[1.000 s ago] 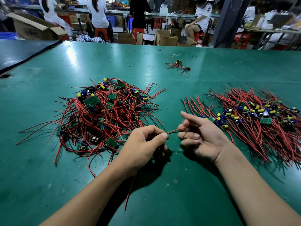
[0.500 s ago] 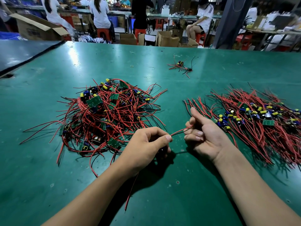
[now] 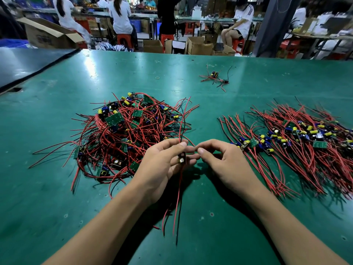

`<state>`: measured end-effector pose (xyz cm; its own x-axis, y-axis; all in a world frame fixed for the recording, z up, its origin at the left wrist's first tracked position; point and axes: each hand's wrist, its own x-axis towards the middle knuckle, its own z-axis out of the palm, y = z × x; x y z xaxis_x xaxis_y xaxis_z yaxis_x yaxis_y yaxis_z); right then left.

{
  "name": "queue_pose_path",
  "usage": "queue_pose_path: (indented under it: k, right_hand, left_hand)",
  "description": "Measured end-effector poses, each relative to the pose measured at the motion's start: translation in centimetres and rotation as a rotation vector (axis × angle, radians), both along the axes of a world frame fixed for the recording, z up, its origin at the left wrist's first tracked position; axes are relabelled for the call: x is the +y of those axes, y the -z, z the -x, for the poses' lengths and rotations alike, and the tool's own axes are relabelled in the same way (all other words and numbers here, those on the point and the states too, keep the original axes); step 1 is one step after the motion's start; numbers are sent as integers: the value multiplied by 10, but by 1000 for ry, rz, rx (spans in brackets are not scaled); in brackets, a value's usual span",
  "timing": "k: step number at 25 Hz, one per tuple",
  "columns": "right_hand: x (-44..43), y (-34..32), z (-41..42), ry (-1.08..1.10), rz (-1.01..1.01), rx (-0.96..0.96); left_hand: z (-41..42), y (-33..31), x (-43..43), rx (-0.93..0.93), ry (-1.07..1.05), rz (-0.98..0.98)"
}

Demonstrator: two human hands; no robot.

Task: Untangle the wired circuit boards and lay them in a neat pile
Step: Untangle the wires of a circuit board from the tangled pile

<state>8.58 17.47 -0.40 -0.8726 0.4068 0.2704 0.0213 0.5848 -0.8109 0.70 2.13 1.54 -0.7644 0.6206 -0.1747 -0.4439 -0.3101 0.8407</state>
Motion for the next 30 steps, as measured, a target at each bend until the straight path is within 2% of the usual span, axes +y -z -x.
queue_pose_path:
  k: [2, 5, 10, 14, 16, 19, 20, 23, 25, 27, 30]
  right_hand:
    - [0, -1, -1, -7, 15, 41]
    - [-3, 0, -4, -111, 153, 23]
    - [-12, 2, -4, -192, -134, -27]
    - [-20, 2, -3, -182, -90, 165]
    - [-22, 0, -3, -174, 104, 195]
    - [-17, -13, -2, -201, 742, 219]
    - [-13, -17, -3, -209, 887, 229]
    - [1, -26, -7, -319, 1138, 196]
    - [8, -28, -12, -430, 1175, 83]
    - [8, -24, -14, -487, 1083, -74]
    - [1, -15, -11, -403, 893, -225]
  left_hand:
    - [0, -1, 0, 2, 9, -21]
    - [-3, -1, 2, -19, -77, -88]
    - [-6, 3, 7, -52, -146, -74]
    - [-6, 1, 3, -44, -64, -64]
    - [-5, 1, 0, 18, 3, -54]
    - [-5, 0, -3, 60, 105, -113]
    - [-6, 1, -3, 60, 130, -125]
    - [-6, 1, -2, 38, 160, -98]
    - [-7, 0, -1, -3, 193, -54]
    - [-8, -1, 0, -34, 256, -1]
    - [-10, 3, 1, -3, 323, 25]
